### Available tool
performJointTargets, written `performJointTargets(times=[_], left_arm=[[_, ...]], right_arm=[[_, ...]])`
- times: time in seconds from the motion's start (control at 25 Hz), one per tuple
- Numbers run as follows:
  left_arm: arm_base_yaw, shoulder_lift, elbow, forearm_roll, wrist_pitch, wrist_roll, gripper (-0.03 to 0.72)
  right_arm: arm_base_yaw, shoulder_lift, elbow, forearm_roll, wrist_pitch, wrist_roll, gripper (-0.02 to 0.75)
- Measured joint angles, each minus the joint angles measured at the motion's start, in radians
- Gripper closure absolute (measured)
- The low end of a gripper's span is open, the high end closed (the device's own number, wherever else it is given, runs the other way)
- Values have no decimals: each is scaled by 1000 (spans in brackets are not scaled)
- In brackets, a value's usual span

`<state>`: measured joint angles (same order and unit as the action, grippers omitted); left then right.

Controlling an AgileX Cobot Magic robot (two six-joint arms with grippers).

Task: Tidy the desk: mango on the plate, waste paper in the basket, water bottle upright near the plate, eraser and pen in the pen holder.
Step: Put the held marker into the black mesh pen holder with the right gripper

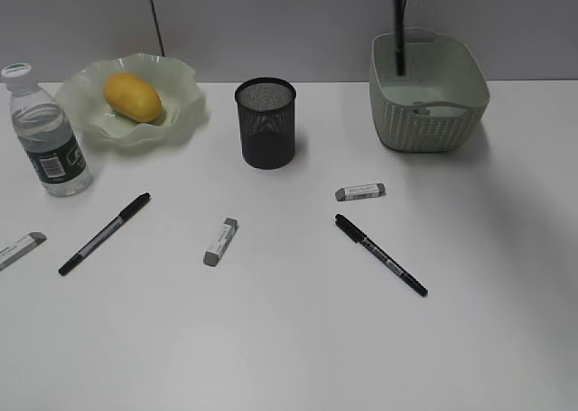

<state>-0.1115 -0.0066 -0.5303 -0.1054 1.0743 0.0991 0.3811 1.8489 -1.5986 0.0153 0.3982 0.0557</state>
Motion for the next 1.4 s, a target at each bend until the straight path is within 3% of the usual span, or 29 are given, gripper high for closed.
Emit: performJointTargets(times=[0.36, 0.64, 0.88, 0.96, 1.2, 1.4], left_arm=[[0, 0, 0, 0, 0, 0, 189], [0, 0, 0, 0, 0, 0, 189], [0, 0, 0, 0, 0, 0, 189], [0, 0, 0, 0, 0, 0, 189], [0, 0, 0, 1, 0, 0, 189], [0, 0, 0, 1, 0, 0, 189]], right_arm=[[167, 108, 0, 7, -398, -5, 594], [193, 243, 0, -1, -568, -5, 594], [193, 330, 1, -3, -614, -5, 591], [193, 340, 2, -4, -614, -5, 561], [193, 341, 2, -4, -612, -5, 300], [193, 335, 2, -4, -546, -5, 258]])
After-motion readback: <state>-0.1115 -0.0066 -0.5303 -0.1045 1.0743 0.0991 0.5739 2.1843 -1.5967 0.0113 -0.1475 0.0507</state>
